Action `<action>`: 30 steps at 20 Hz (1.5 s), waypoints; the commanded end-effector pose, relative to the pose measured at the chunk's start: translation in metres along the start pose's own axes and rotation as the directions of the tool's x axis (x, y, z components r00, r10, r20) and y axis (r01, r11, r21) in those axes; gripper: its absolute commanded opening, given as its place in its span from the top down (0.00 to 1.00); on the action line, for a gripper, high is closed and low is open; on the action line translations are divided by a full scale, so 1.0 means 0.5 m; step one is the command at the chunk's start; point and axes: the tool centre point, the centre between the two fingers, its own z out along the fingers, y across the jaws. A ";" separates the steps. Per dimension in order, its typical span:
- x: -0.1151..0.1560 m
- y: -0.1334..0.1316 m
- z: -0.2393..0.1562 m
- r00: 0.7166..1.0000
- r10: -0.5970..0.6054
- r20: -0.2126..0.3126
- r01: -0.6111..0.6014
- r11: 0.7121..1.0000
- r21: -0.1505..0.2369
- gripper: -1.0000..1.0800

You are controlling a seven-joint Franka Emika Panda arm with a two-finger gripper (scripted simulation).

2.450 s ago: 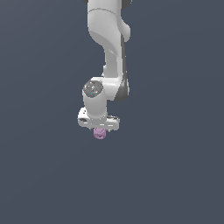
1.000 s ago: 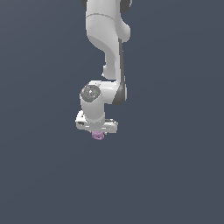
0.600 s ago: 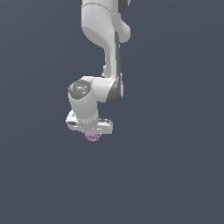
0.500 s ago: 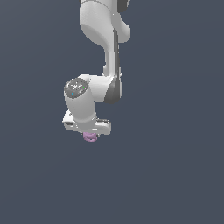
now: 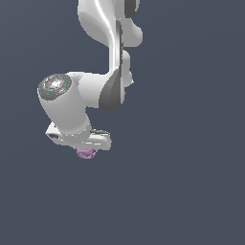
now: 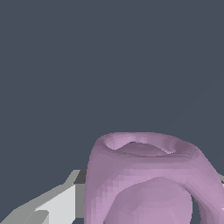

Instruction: Pick up the object and move it to a goal position.

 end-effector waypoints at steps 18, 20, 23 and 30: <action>0.112 0.067 -0.135 1.000 0.000 0.001 0.000 1.000 0.000 1.00; 0.117 0.070 -0.141 1.000 0.000 0.001 0.000 1.000 0.000 1.00; 0.123 0.073 -0.147 1.000 0.000 0.001 0.000 1.000 0.000 1.00; 0.130 0.076 -0.154 1.000 0.000 0.001 0.000 1.000 0.000 1.00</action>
